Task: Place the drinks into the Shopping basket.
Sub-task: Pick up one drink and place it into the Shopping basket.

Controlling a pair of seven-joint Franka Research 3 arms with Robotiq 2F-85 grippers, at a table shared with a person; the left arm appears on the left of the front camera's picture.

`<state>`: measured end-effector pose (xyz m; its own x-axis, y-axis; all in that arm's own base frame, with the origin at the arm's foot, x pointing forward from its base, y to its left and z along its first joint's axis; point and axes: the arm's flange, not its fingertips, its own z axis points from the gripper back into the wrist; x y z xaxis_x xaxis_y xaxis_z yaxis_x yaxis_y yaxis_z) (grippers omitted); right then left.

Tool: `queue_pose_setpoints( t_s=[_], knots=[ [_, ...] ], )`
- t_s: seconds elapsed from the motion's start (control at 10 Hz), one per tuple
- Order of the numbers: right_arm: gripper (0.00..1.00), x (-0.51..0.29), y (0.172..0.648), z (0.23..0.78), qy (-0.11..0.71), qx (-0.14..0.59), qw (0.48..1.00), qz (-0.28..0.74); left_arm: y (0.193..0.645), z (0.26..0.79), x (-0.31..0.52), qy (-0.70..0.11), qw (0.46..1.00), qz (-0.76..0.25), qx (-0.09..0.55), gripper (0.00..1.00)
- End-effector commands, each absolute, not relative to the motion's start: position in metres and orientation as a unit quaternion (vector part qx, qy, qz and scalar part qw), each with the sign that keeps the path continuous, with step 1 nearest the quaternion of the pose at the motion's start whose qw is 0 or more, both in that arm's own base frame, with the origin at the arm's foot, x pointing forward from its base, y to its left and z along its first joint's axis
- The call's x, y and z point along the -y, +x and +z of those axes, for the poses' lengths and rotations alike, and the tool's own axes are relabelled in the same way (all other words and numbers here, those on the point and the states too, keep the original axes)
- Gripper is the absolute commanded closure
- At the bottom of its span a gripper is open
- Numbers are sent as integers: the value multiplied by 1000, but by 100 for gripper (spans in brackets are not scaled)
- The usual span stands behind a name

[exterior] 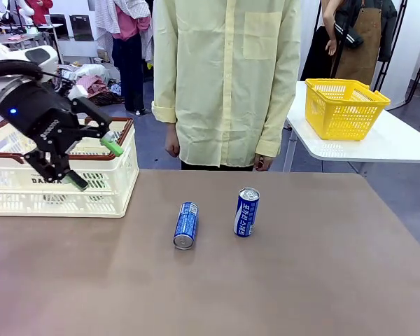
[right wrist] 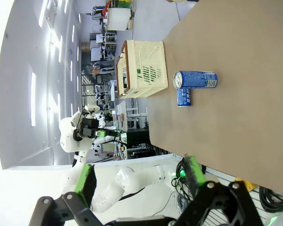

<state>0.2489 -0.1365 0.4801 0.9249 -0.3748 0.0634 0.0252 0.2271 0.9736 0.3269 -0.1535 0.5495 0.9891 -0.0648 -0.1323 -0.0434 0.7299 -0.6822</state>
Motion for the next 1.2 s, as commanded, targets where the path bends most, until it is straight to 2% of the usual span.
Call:
queue_pose_setpoints(
  t_s=[0.0,0.3,0.5,0.7,0.9,1.1],
  knots=[
    [0,135,250,485,615,145,763,-134,364,560,205,-300,952,-11,-59,0],
    [0,135,250,485,615,145,763,-134,405,554,311,-183,981,-44,-44,0],
    [0,135,250,485,615,145,763,-134,415,534,379,-124,991,-53,-3,0],
    [0,135,250,485,615,145,763,-134,417,515,427,-121,989,-56,67,0],
    [0,135,250,485,615,145,763,-134,411,493,470,-117,988,-65,73,0],
    [0,135,250,485,615,145,763,-134,405,478,499,-95,987,-55,114,0]
  ],
)
